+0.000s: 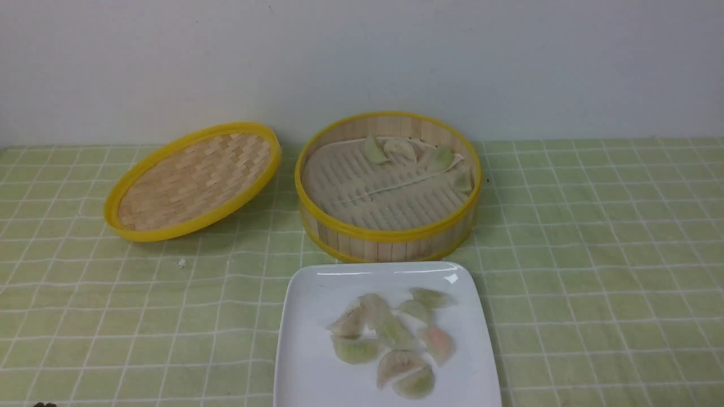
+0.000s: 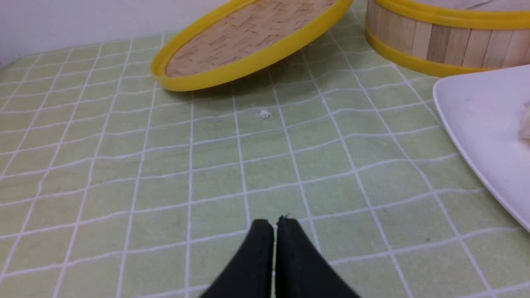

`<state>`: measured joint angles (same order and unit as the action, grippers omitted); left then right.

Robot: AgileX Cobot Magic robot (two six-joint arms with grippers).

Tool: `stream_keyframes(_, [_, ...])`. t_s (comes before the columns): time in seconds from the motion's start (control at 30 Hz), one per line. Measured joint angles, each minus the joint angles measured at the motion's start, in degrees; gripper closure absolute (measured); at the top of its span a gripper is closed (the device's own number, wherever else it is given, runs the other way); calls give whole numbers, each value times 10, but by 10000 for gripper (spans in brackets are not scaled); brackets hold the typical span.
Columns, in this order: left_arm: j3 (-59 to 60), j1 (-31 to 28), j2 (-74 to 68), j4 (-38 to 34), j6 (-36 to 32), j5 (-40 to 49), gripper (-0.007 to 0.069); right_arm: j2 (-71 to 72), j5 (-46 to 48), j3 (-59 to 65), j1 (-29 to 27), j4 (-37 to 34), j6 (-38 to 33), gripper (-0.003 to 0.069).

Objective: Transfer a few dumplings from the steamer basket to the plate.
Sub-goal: Use the right arm to grab a dumpling from inside the steamer

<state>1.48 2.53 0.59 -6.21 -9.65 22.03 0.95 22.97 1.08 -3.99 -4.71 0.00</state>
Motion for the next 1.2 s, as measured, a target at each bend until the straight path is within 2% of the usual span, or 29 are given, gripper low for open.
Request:
stream_keyframes(0.97, [0, 0, 0, 0, 0, 0, 631, 0, -2, 0, 0, -2, 0, 669])
stream_keyframes(1.03, [0, 0, 0, 0, 0, 0, 631, 0, -7, 0, 0, -10, 0, 669])
stream_keyframes(1.07, [0, 0, 0, 0, 0, 0, 631, 0, -34, 5, 0, -50, 11, 669])
stream_keyframes(1.1, [0, 0, 0, 0, 0, 0, 631, 0, -34, 5, 0, -50, 13, 669])
stream_keyframes(1.17, [0, 0, 0, 0, 0, 0, 631, 0, -104, 6, 0, -144, 47, 669])
stream_keyframes(1.2, [0, 0, 0, 0, 0, 0, 631, 0, -104, 6, 0, -144, 51, 669])
